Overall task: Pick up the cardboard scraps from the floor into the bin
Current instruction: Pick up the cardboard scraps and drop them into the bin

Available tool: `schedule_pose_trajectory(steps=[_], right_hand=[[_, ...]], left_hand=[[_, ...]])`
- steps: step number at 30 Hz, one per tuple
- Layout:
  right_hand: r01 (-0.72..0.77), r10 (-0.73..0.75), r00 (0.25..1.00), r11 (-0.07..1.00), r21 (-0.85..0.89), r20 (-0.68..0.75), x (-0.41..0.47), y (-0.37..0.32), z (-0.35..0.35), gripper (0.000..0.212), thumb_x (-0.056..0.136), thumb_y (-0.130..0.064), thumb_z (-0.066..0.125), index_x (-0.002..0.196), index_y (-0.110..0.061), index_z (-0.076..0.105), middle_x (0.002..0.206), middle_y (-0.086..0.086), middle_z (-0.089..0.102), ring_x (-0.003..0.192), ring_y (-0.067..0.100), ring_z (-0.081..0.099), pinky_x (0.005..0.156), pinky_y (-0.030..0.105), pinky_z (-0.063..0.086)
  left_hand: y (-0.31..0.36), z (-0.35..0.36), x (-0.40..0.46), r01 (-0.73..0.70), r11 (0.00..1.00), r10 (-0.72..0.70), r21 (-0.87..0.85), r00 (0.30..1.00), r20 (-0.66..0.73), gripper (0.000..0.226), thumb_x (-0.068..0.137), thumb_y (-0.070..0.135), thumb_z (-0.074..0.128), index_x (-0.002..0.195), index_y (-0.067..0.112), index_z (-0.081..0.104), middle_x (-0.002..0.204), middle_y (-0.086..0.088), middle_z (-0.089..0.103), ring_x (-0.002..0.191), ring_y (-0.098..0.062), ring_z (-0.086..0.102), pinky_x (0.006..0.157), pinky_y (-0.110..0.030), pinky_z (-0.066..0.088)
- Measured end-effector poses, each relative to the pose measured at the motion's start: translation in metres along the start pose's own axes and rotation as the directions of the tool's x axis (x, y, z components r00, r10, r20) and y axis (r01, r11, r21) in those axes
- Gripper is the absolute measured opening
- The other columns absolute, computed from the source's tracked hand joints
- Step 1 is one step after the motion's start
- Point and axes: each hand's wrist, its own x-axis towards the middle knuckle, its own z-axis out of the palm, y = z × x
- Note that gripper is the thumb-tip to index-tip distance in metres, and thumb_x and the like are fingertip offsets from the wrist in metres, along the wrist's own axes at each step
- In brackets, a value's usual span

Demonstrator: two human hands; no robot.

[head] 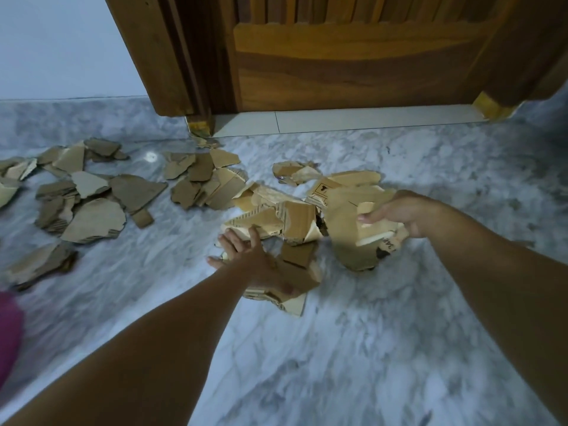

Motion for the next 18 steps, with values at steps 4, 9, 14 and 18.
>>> schedule_pose_trajectory(steps=[4, 9, 14, 18], right_hand=[[0.084, -0.088, 0.991, 0.995, -0.050, -0.097, 0.019, -0.009, 0.028, 0.081, 0.065, -0.029, 0.090, 0.133, -0.004, 0.052, 0.135, 0.010, 0.056, 0.122, 0.030, 0.054, 0.087, 0.036, 0.046], [0.097, -0.101, 0.983, 0.995, -0.032, -0.156, 0.029, -0.008, 0.044, 0.059, 0.075, -0.018, 0.084, 0.123, 0.001, 0.058, 0.133, 0.013, 0.058, 0.122, 0.028, 0.056, 0.084, 0.026, 0.042], [0.071, -0.073, 0.983, 0.997, -0.016, -0.171, 0.031, -0.003, 0.046, 0.061, 0.070, -0.021, 0.087, 0.120, -0.001, 0.059, 0.128, 0.012, 0.061, 0.117, 0.029, 0.058, 0.086, 0.031, 0.047], [0.033, -0.034, 0.987, 0.999, -0.009, -0.159, 0.028, 0.009, 0.050, 0.044, 0.075, -0.017, 0.082, 0.108, -0.006, 0.056, 0.110, 0.010, 0.060, 0.101, 0.027, 0.057, 0.076, 0.034, 0.046]], left_hand=[[0.001, 0.003, 0.000, 0.012, 0.997, -0.005, 0.071, 0.995, -0.102, 0.157, 0.035, 0.073, 0.081, 0.150, 0.031, -0.017, 0.156, -0.018, -0.013, 0.144, -0.041, -0.011, 0.105, -0.073, 0.015], [0.001, -0.003, -0.002, 0.000, 0.998, 0.012, 0.058, 0.980, -0.200, 0.119, 0.039, 0.068, 0.082, 0.137, 0.039, 0.021, 0.138, -0.008, 0.017, 0.130, -0.030, 0.018, 0.097, -0.056, 0.035], [0.007, -0.007, 0.000, -0.028, 0.997, 0.042, 0.078, 0.984, -0.176, 0.119, 0.040, 0.066, 0.083, 0.136, 0.030, 0.023, 0.139, -0.007, 0.020, 0.126, -0.031, 0.021, 0.096, -0.048, 0.035], [0.011, -0.006, -0.005, -0.077, 0.996, 0.084, 0.045, 0.975, -0.203, 0.114, 0.046, 0.061, 0.084, 0.134, 0.027, 0.021, 0.128, -0.003, 0.027, 0.121, -0.028, 0.025, 0.090, -0.047, 0.037]])
